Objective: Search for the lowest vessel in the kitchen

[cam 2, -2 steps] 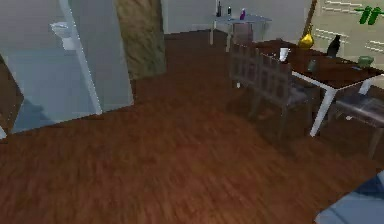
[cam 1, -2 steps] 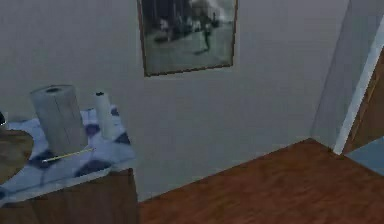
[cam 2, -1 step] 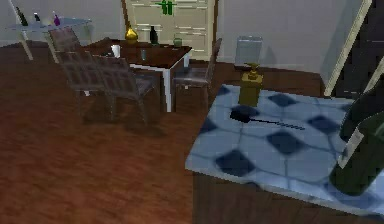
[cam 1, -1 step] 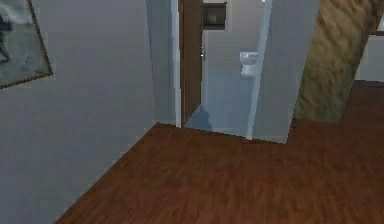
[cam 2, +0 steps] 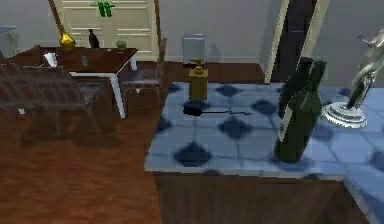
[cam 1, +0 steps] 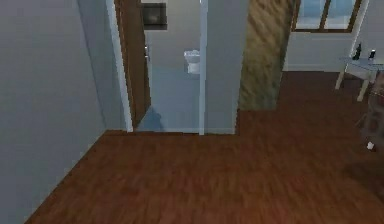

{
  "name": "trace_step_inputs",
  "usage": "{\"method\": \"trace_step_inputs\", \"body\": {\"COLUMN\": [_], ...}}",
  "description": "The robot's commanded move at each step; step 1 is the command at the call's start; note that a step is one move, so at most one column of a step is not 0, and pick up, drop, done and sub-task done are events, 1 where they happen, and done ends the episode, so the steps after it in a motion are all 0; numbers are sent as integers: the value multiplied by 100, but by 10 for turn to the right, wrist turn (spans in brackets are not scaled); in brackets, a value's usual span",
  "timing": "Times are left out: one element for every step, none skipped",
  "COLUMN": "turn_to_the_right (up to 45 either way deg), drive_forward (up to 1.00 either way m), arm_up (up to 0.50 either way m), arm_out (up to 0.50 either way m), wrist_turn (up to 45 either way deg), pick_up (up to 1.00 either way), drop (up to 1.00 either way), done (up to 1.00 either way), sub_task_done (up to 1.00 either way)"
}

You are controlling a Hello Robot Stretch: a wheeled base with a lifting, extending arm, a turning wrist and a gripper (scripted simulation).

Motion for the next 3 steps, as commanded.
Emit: {"method": "trace_step_inputs", "body": {"turn_to_the_right": [0,60,0], "drive_forward": [45,0,45], "arm_up": [0,0,0], "arm_out": [0,0,0], "wrist_turn": [0,0,0], "pick_up": [0,0,0], "drop": [0,0,0], "done": [0,0,0], "sub_task_done": [0,0,0]}}
